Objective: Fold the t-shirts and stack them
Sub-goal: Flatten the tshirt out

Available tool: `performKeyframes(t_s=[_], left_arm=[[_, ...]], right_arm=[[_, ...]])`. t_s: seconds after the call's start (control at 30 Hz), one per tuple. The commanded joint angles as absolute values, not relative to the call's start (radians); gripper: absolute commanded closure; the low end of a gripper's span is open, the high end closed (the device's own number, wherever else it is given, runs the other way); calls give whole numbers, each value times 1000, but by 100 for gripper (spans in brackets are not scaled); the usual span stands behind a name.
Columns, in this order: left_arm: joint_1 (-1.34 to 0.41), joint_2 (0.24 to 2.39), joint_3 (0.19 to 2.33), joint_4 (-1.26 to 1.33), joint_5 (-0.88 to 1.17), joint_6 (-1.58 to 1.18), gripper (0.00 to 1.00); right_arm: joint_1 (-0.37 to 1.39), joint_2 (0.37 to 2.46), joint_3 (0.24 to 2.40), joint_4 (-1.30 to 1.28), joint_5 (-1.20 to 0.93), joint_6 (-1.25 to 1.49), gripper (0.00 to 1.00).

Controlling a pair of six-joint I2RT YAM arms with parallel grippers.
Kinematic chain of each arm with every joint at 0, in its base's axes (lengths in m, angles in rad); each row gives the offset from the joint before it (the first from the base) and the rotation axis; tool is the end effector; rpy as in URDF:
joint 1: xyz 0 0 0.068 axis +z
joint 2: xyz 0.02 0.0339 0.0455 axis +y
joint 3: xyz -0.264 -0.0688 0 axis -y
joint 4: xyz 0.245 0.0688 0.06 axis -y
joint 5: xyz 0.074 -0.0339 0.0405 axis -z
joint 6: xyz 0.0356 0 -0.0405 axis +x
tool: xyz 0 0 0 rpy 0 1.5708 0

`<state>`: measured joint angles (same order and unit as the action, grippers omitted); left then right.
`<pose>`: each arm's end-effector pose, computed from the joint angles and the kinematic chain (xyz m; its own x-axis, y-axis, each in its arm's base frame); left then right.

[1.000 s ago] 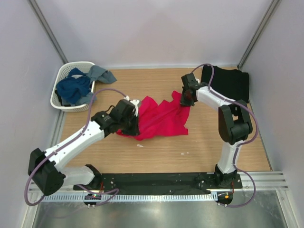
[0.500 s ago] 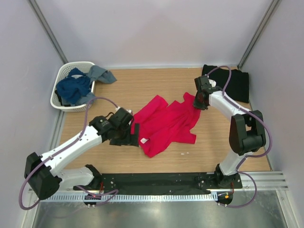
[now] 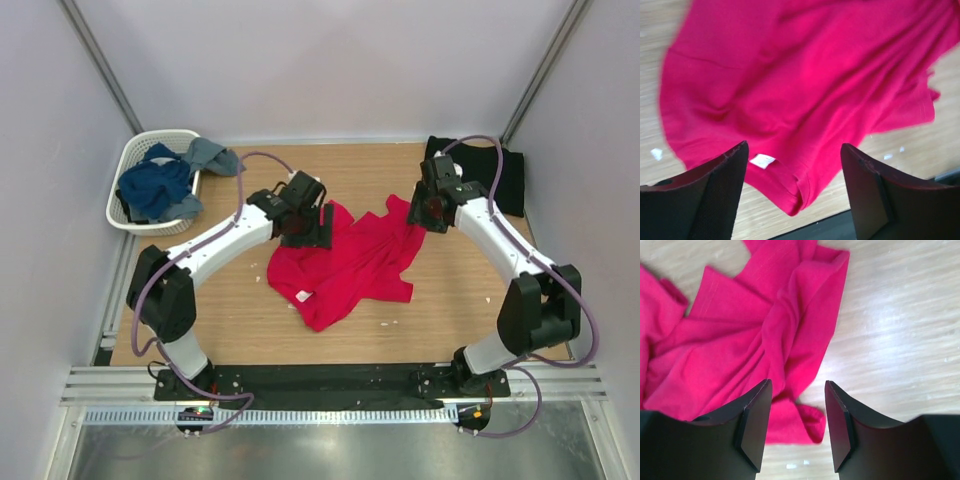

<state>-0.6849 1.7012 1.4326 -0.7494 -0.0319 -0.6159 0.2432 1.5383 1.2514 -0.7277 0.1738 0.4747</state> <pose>0.2826 -0.2294 0.2748 -0.8958 -0.0139 -0.4443 0.1247 0.9515 -0.2812 0.3130 0.0713 0.2730 -0.8010 0.2651 -0.5367 0.2446 0.9633 0.1107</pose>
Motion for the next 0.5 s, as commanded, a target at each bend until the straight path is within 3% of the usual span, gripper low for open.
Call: performKeyframes(t_s=[0.0, 0.27, 0.47], left_arm=[[-747, 1715, 1457, -666, 101, -496, 27], [-873, 1815, 1493, -666, 92, -541, 39], [-893, 1919, 1467, -745, -69, -705, 38]], right_arm=[[261, 1460, 1189, -795, 94, 457, 48], [302, 1483, 1059, -710, 15, 485, 55], [342, 1574, 1040, -643, -20, 488, 57]])
